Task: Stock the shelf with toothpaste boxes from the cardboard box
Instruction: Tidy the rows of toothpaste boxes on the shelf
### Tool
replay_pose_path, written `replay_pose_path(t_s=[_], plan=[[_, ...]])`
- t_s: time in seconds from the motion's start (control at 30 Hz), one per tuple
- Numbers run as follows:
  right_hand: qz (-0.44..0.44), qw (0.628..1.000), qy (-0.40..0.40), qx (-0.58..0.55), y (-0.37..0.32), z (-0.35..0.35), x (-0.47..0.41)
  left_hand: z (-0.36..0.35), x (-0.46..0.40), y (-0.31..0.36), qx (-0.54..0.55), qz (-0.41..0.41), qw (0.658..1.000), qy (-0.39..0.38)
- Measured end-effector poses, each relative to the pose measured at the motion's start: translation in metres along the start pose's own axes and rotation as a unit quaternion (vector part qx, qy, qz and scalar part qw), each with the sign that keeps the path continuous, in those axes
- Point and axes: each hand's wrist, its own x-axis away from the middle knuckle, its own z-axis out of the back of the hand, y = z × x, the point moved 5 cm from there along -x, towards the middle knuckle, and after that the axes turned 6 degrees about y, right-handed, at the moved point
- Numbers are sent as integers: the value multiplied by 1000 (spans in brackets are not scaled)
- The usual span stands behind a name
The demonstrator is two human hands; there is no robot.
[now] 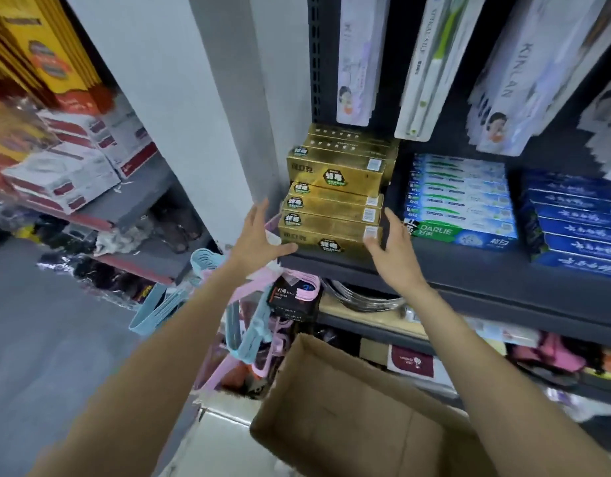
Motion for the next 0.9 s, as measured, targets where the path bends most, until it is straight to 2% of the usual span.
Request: replay_pose_path(t_s=[0.1,0.2,0.4,0.47,0.53,0.6,0.73,0.8,0.9], plan=[[-72,996,31,-32,0,-15,-4,4,-17,-1,46,-25,992,-111],[-113,990,54,-63,-7,-35,-7,-1,-33,4,117,-35,978,-170],[-120,987,93,-55,-14,-45,-10,-5,-41,8,119,-123,977,-125],[-117,987,91,-63,-14,-39,-12,-10,-41,5,153,-101,973,-140],[-117,986,98,-68,-14,-32,-19,-13,-44,0,220,-41,962,-154],[-115,985,113,-67,-18,-25,-32,-17,-53,-11,273,10,951,-143],[-117,984,120,-60,-25,-25,-55,-20,-76,-16,332,53,935,-111],[-129,983,123,-46,-25,-32,-61,-18,-89,-7,361,61,924,-115],[-130,981,145,-6,-22,-39,-64,-25,-104,4,374,17,917,-136]])
